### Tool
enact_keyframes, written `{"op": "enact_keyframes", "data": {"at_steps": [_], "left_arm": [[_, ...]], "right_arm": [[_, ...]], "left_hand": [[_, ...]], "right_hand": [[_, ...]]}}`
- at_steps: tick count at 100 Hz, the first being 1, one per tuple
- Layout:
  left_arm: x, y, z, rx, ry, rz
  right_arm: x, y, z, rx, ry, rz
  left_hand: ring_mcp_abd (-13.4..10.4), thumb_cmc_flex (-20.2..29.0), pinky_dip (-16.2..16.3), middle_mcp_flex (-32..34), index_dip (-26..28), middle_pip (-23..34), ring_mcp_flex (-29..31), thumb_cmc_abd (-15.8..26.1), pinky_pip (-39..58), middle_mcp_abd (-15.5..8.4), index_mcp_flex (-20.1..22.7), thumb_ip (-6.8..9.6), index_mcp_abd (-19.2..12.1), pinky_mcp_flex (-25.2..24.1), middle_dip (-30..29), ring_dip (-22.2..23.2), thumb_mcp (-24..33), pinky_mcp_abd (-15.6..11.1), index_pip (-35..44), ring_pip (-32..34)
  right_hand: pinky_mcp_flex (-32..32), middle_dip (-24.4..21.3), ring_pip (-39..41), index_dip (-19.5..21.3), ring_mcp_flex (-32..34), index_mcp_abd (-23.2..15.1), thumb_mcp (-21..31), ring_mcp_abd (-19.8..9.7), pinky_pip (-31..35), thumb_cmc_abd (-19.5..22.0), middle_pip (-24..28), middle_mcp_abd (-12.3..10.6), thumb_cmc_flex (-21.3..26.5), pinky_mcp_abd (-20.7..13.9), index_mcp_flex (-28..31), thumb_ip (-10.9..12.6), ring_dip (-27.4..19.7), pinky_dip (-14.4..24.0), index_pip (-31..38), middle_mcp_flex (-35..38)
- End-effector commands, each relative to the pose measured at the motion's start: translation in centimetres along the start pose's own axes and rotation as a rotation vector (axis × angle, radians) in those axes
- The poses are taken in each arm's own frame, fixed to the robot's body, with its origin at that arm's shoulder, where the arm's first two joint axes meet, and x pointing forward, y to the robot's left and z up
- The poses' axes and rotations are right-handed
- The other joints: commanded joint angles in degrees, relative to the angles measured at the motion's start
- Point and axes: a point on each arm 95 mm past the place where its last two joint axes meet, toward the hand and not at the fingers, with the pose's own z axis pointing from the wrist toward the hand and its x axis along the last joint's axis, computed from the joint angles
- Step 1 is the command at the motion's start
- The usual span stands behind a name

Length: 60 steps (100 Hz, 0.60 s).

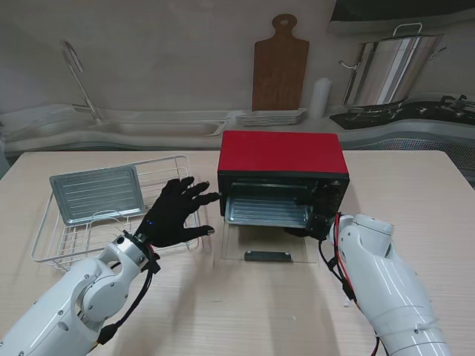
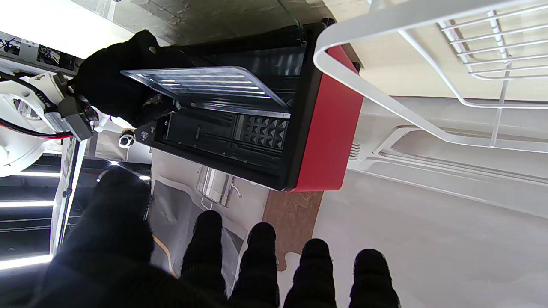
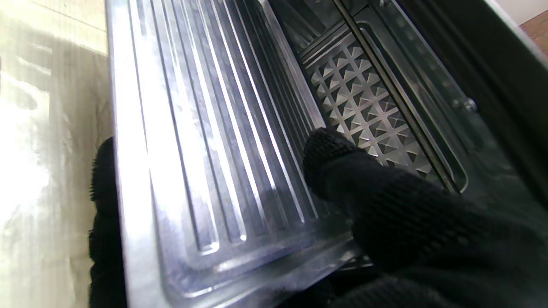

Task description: Slide the trays into the oven

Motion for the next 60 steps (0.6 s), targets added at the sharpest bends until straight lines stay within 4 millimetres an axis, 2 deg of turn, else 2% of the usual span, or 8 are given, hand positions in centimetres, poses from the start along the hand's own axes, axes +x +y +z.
{"op": "enact_keyframes", "data": {"at_steps": [1, 19, 35, 44, 60], "left_arm": [[0.33, 0.21, 0.0, -0.01, 0.003, -0.008], [0.32, 0.2, 0.03, -0.009, 0.004, -0.007], [0.31, 0.18, 0.04, -0.009, 0.005, -0.007], [0.31, 0.16, 0.06, -0.008, 0.006, -0.007], [0.31, 0.12, 0.06, -0.005, 0.006, -0.008]], "right_arm": [[-0.45, 0.29, 0.08, 0.0, -0.005, 0.005], [-0.5, 0.62, 0.0, -0.005, -0.004, 0.005], [-0.61, 0.9, -0.38, -0.001, -0.005, 0.008], [-0.65, 0.96, -0.63, 0.005, -0.005, 0.02], [-0.63, 1.02, -0.7, 0.008, -0.008, 0.029]], "left_hand": [[-1.07, -0.8, -0.76, -2.0, 0.22, 0.27, -1.65, 1.91, -2.51, -0.49, -0.58, -0.14, -0.31, -0.83, -0.91, -0.55, -1.59, -1.48, 0.5, -0.48], [-1.1, -0.85, -0.75, -1.96, 0.25, 0.24, -1.6, 1.91, -2.5, -0.57, -0.59, -0.15, -0.3, -0.81, -0.91, -0.54, -1.56, -1.48, 0.5, -0.46], [-1.12, -0.85, -0.74, -1.91, 0.27, 0.25, -1.63, 1.9, -2.48, -0.59, -0.59, -0.15, -0.32, -0.78, -0.89, -0.55, -1.51, -1.43, 0.49, -0.47], [-1.1, -0.89, -0.74, -1.9, 0.28, 0.26, -1.62, 1.91, -2.48, -0.58, -0.55, -0.16, -0.37, -0.78, -0.88, -0.55, -1.51, -1.43, 0.51, -0.47], [-1.1, -0.83, -0.74, -1.91, 0.3, 0.26, -1.63, 1.83, -2.48, -0.47, -0.54, -0.15, -0.22, -0.78, -0.87, -0.55, -1.46, -1.43, 0.5, -0.46]], "right_hand": [[0.24, 0.24, 0.97, -0.84, -1.09, -0.7, -1.14, -0.62, 1.15, -0.26, 0.8, -0.81, -1.71, 1.02, -2.15, 2.18, 0.88, 0.83, 0.25, -1.39], [-0.09, 0.24, 0.86, -1.19, -1.5, -0.79, -1.4, -0.53, 0.81, -0.02, 0.83, -0.95, -2.01, 1.17, -2.46, 2.19, 0.87, 1.11, 0.49, -1.72], [-1.12, -0.11, -0.78, -1.74, -2.57, -0.72, -1.68, -0.14, -1.2, 0.2, 0.08, -0.7, -2.67, 2.7, -3.2, 2.33, 0.14, 0.76, 0.48, -2.49], [0.08, -0.32, -1.62, -2.22, -1.87, -0.5, -1.74, 0.23, -1.78, 0.23, -0.34, -0.23, -2.9, 3.24, -3.35, 2.42, -0.31, 0.58, 0.38, -2.27], [4.91, 0.14, 1.22, -2.75, 0.85, 0.31, -1.69, 0.97, 1.8, 0.22, 0.73, 0.67, -2.9, 2.66, -3.0, 2.45, 0.87, 1.51, 0.31, -1.35]]}}
